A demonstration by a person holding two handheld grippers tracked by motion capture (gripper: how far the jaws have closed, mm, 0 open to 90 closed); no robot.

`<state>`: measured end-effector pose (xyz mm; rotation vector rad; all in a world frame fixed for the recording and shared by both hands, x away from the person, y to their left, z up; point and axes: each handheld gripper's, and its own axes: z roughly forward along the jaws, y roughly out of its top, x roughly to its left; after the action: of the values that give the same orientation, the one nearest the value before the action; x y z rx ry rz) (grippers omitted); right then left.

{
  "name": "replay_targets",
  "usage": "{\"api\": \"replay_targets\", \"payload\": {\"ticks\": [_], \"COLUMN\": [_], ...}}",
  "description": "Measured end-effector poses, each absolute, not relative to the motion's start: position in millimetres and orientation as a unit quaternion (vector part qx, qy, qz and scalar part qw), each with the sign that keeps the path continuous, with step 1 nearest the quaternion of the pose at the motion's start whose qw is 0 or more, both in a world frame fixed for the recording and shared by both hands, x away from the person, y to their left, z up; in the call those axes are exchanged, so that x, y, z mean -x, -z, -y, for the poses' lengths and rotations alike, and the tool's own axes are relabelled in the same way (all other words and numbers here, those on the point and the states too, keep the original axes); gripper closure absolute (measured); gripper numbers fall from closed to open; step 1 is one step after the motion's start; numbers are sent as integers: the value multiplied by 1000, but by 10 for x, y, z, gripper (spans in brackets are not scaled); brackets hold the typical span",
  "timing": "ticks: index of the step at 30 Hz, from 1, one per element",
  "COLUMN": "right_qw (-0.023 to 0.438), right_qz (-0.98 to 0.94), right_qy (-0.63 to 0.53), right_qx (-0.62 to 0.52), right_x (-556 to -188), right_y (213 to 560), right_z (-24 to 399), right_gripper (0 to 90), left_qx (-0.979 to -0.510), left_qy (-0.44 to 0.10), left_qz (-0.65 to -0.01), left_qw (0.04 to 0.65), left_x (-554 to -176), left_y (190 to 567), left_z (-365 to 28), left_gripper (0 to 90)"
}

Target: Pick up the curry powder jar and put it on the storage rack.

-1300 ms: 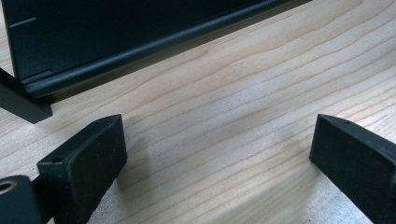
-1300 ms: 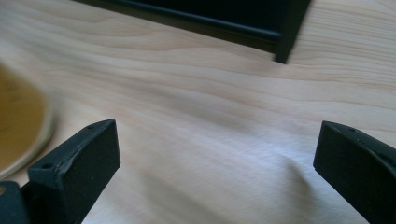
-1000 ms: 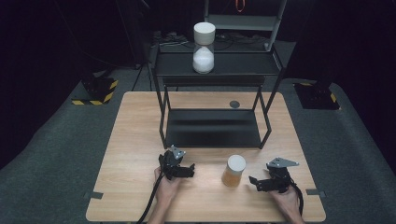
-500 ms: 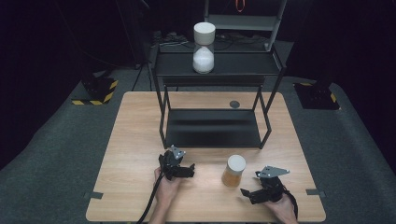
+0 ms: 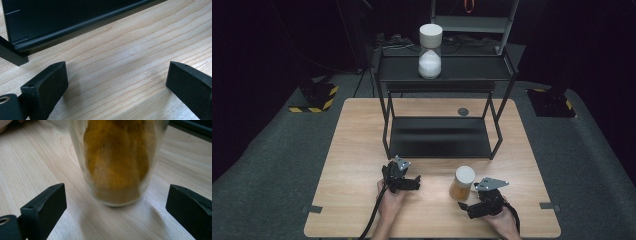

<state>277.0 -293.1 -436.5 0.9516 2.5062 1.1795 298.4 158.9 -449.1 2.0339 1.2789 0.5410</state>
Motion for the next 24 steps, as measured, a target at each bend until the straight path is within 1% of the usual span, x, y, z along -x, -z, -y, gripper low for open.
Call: {"api": "replay_targets", "payload": {"ticks": [14, 24], "right_qw": [116, 131], "right_qz": [-840, -828], "right_qy": [-422, -438], "right_qx": [-320, -323], "right_x": [-2769, -2758], "right_y": [4352, 4347], "right_z": [2831, 2790], "right_gripper": [76, 162], "left_qx": [-779, -779], "left_qy": [-207, -207], "left_qz": [-490, -490], "left_qw": [333, 333], "left_x": [-2984, -2985], "left_y": [4491, 4491], "left_z": [-1589, -1591], "left_gripper": [39, 39]}}
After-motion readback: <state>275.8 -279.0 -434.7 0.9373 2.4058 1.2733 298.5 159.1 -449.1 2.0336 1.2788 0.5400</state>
